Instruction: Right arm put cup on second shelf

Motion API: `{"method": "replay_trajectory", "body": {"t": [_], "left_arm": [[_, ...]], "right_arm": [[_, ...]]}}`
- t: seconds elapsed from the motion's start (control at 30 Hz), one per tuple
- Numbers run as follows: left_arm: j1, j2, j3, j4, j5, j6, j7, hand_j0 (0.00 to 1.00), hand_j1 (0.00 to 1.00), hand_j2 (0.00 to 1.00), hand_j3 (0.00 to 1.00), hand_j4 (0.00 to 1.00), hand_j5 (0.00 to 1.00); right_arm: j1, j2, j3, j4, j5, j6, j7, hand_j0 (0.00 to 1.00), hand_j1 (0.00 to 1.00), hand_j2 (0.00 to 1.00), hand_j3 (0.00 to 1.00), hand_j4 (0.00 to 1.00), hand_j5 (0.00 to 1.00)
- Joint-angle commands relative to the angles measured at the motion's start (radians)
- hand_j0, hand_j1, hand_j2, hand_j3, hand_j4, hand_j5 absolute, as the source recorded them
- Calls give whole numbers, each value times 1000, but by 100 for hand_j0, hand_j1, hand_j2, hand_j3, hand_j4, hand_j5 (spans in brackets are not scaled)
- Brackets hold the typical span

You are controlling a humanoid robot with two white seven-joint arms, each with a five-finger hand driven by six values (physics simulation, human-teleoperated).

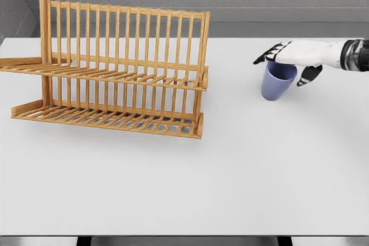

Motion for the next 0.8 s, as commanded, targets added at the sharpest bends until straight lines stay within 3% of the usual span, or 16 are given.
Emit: {"method": "replay_trajectory", "body": {"t": [0.0,0.43,0.47,0.5,0.57,0.77], "left_arm": [[0,0,0,0,0,0,0,100,100,100,100,100,100],[0,0,0,0,0,0,0,100,100,100,100,100,100],[0,0,0,0,0,0,0,100,100,100,100,100,100],[0,0,0,0,0,0,0,100,100,100,100,100,100],[0,0,0,0,0,0,0,100,100,100,100,100,100],[0,0,0,0,0,0,0,100,100,100,100,100,100]], "right_arm": [[-2,7,6,7,-5,3,0,100,100,100,100,100,100],[-6,12,40,27,-5,3,0,100,100,100,100,100,100],[-6,12,40,27,-5,1,0,92,92,92,92,92,92],[-6,12,40,25,-5,1,0,74,74,74,74,74,74],[-6,12,40,24,-3,0,0,64,64,64,64,64,64],[-8,11,40,19,-3,0,0,62,62,62,62,62,62]]}}
